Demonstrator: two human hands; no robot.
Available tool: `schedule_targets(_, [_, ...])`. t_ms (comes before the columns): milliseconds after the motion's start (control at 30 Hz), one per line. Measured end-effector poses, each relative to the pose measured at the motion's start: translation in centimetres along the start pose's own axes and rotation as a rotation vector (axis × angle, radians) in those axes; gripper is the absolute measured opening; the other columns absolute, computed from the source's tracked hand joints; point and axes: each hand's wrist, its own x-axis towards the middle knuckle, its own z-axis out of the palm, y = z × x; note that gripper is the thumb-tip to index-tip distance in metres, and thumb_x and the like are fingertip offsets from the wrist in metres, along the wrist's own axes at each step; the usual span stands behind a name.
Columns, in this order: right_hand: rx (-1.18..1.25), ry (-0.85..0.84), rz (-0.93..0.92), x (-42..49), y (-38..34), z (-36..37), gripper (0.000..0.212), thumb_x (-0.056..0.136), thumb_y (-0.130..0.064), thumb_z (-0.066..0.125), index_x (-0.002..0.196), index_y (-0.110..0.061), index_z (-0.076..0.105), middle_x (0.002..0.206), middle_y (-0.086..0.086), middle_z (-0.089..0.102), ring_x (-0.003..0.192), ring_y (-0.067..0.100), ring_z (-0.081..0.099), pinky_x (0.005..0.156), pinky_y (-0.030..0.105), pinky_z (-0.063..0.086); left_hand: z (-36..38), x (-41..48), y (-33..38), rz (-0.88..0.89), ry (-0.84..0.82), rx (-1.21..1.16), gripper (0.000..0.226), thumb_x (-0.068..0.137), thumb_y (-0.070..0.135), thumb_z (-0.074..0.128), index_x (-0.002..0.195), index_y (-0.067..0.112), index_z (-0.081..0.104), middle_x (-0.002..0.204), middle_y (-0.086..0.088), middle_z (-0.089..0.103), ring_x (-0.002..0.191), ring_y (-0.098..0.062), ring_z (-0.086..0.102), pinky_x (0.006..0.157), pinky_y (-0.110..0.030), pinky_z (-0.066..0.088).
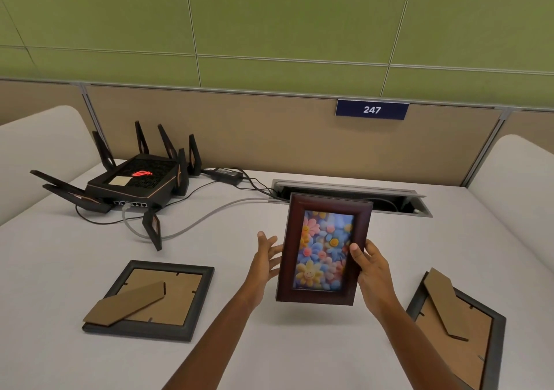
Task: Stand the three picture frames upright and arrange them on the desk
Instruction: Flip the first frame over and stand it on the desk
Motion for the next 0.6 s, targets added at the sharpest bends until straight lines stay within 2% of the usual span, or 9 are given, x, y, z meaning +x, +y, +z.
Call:
schedule_targets(133, [-0.015,-0.01,0.018,0.3,0.7,-0.4,0.016,0.093,-0.02,0.041,0.106,-0.023,0.05,0.098,-0.009,0.063,0.087,0.01,0.063,0.067,0.022,0.054,0.5,0.9,-0.6,-0.032,-0.002,-0.068,0.061,0.093,0.05,0.004,0.142,0.018,0.025,0.146,-0.013,0.039,0.131,-0.033,0.04,0.112,-0.047,0.028])
schedule_targets(300, [-0.036,-0.015,0.011,0.6,1.5,-0.5,0.014,0.093,-0.018,0.042,0.1,-0.024,0.053,0.097,-0.006,0.064,0.085,0.011,0.065,0.064,0.02,0.057,0.8,1.9,-1.5,-0.063,-0.008,-0.131,0.065,0.092,0.052,0.0,0.143,0.017,0.023,0.146,-0.014,0.039,0.132,-0.033,0.039,0.114,-0.047,0.024])
schedule_targets(600, [-0.027,-0.024,0.015,1.5,2.5,0.2,0.016,0.093,-0.015,0.043,0.096,-0.026,0.054,0.096,-0.007,0.064,0.085,0.011,0.064,0.061,0.016,0.057,1.1,3.0,-2.1,-0.057,-0.06,-0.223,0.068,0.09,0.053,-0.002,0.144,0.019,0.021,0.147,-0.014,0.037,0.131,-0.036,0.041,0.111,-0.054,0.032])
